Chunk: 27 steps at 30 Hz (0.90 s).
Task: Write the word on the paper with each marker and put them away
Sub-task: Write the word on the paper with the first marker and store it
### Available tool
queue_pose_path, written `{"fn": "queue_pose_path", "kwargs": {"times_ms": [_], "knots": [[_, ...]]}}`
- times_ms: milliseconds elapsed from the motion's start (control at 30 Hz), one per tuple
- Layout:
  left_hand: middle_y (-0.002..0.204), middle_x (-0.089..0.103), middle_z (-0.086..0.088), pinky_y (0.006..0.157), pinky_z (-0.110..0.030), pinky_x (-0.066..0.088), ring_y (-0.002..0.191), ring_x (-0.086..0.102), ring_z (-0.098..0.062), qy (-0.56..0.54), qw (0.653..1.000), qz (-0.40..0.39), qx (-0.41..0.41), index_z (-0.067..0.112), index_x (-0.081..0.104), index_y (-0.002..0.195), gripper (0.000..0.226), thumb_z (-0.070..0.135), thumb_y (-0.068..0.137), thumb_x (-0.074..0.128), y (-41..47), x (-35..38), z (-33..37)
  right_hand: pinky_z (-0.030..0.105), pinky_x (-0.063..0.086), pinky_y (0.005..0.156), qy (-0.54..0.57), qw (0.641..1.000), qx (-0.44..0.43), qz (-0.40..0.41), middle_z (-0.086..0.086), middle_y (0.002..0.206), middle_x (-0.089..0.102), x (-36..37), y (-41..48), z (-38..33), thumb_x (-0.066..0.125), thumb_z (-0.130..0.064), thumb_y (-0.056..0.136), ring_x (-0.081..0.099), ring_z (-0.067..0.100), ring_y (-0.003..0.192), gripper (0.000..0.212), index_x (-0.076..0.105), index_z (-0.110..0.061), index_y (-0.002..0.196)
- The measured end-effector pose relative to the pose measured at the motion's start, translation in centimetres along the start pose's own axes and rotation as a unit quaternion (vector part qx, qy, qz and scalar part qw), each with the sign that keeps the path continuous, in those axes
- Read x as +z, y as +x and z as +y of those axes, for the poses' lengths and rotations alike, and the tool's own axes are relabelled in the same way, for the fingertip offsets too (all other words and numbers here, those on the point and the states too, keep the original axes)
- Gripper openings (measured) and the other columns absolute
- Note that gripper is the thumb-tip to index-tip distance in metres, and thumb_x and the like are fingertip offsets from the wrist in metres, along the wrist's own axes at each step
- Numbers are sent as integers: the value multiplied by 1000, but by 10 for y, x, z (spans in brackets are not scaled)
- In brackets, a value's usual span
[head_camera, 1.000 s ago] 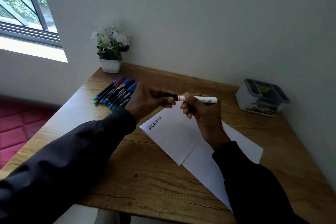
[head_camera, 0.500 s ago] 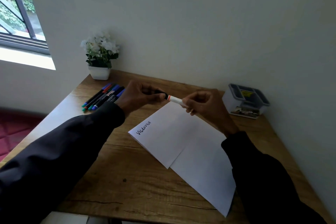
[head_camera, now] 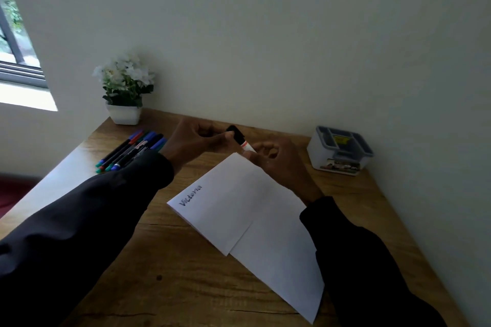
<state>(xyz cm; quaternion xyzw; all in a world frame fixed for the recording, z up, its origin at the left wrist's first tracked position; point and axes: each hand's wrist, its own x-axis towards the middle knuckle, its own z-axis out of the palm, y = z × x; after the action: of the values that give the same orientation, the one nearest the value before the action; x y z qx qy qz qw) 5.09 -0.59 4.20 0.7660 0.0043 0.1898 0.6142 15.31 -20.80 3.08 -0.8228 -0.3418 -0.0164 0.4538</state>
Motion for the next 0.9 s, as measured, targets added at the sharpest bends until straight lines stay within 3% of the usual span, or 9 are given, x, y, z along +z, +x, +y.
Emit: {"fn": "queue_pose_path", "kwargs": {"times_ms": [67, 133, 267, 400, 500, 633, 667, 800, 900], "knots": [[92, 77, -11, 74, -24, 58, 85, 73, -18, -5, 1000, 19, 13, 2, 76, 99, 34, 29, 78, 76, 3, -2, -5, 21, 46, 62, 29, 999, 17, 32, -14, 66, 63, -9, 3, 9, 82, -28, 86, 56, 0, 58, 16, 81, -14, 92], [89, 77, -12, 70, -20, 57, 80, 73, -14, -23, 999, 25, 9, 1, 76, 99, 37, 28, 75, 76, 7, -2, -13, 35, 53, 66, 62, 996, 26, 62, -6, 69, 66, -24, 5, 16, 78, -25, 90, 61, 4, 62, 17, 78, -8, 88], [87, 77, -10, 69, -18, 57, 78, 73, -11, -46, 999, 6, -6, 9, 79, 93, 30, 30, 71, 76, 15, 7, -24, 26, 53, 64, 52, 989, 9, 141, -3, 69, 69, -70, 23, 31, 69, -8, 96, 65, 3, 62, 17, 73, 5, 86], [89, 78, -3, 70, -18, 58, 84, 74, -13, -32, 999, -17, -22, 13, 79, 91, 29, 34, 71, 76, 22, 13, -29, 43, 59, 68, -26, 973, 42, 226, 7, 78, 75, -118, 51, 59, 76, -20, 90, 72, 20, 73, 16, 76, -5, 86], [91, 78, -5, 67, -14, 55, 85, 74, -13, -21, 999, -22, -41, 7, 76, 99, 25, 23, 81, 72, 26, 16, -30, 43, 62, 73, -62, 962, 71, 256, 10, 80, 76, -145, 66, 71, 79, -21, 87, 73, 22, 75, 18, 77, -2, 88], [90, 78, -4, 68, -14, 56, 83, 74, -11, -21, 998, -18, -53, 9, 76, 98, 29, 28, 76, 71, 28, 19, -28, 13, 48, 59, -90, 958, 82, 259, 15, 83, 74, -159, 77, 83, 79, -16, 88, 63, 14, 68, 16, 77, 0, 90], [90, 78, -3, 68, -14, 55, 84, 74, -12, -22, 998, -17, -57, 10, 76, 98, 29, 28, 76, 71, 28, 19, -28, 12, 47, 59, -96, 959, 89, 252, 15, 84, 74, -158, 78, 88, 80, -16, 88, 63, 14, 68, 17, 77, 0, 90], [92, 77, -4, 68, -14, 56, 86, 73, -13, -25, 998, -30, -56, 7, 75, 100, 29, 25, 78, 70, 26, 18, -25, 39, 61, 76, -110, 966, 127, 195, 17, 85, 76, -143, 82, 105, 83, -18, 84, 71, 21, 76, 20, 78, 2, 84], [88, 78, -3, 67, -14, 56, 81, 74, -10, -19, 998, -11, -56, 13, 79, 91, 15, 21, 80, 72, 24, 17, -26, 36, 59, 80, -121, 967, 142, 173, 17, 90, 77, -134, 80, 112, 83, -20, 85, 68, 20, 78, 21, 80, 1, 87]]}}
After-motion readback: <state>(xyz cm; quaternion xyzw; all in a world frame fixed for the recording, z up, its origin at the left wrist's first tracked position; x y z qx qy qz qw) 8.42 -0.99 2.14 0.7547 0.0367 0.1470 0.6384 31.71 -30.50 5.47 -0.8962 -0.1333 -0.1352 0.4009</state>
